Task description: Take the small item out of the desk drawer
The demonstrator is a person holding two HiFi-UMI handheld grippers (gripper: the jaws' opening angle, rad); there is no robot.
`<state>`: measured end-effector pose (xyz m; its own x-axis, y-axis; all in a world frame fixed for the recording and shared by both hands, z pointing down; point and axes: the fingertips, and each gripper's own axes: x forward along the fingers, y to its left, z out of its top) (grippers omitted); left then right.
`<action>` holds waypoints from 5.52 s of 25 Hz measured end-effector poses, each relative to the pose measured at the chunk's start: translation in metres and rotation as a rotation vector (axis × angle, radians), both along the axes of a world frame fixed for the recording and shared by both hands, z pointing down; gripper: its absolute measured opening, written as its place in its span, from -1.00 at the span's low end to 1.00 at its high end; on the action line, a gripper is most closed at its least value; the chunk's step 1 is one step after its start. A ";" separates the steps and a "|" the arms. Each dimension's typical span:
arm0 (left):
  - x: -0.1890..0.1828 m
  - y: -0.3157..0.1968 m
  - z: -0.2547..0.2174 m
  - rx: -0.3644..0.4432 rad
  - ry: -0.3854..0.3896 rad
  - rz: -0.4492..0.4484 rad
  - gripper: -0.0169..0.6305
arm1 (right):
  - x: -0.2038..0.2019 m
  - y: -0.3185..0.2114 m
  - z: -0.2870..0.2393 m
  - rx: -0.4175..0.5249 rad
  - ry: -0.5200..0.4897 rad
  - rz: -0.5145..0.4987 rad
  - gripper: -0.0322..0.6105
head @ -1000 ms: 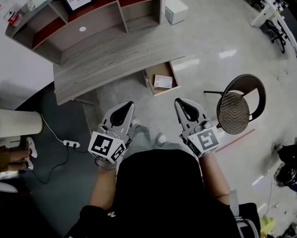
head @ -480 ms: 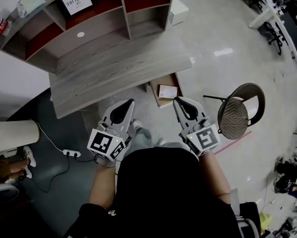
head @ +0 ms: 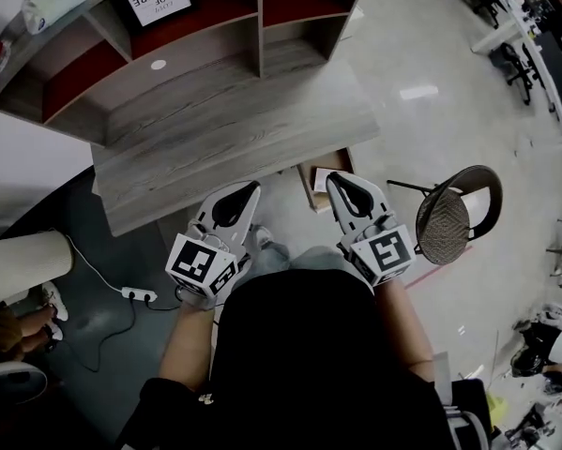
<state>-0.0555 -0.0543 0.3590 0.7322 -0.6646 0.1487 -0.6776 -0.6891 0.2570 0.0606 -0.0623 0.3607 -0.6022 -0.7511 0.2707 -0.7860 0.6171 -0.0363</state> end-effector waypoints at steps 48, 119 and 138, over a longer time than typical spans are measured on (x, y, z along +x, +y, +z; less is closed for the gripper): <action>0.012 0.062 0.090 -0.347 -0.060 -0.558 -0.92 | 0.081 -0.026 0.413 -0.584 0.747 -0.583 0.11; -0.008 0.065 0.077 -0.272 0.006 -0.553 -0.92 | 0.091 -0.043 0.397 -0.566 0.900 -0.412 0.35; -0.006 0.004 0.038 -0.146 0.033 -0.397 -0.92 | 0.031 -0.090 0.180 -0.352 0.411 -0.252 0.35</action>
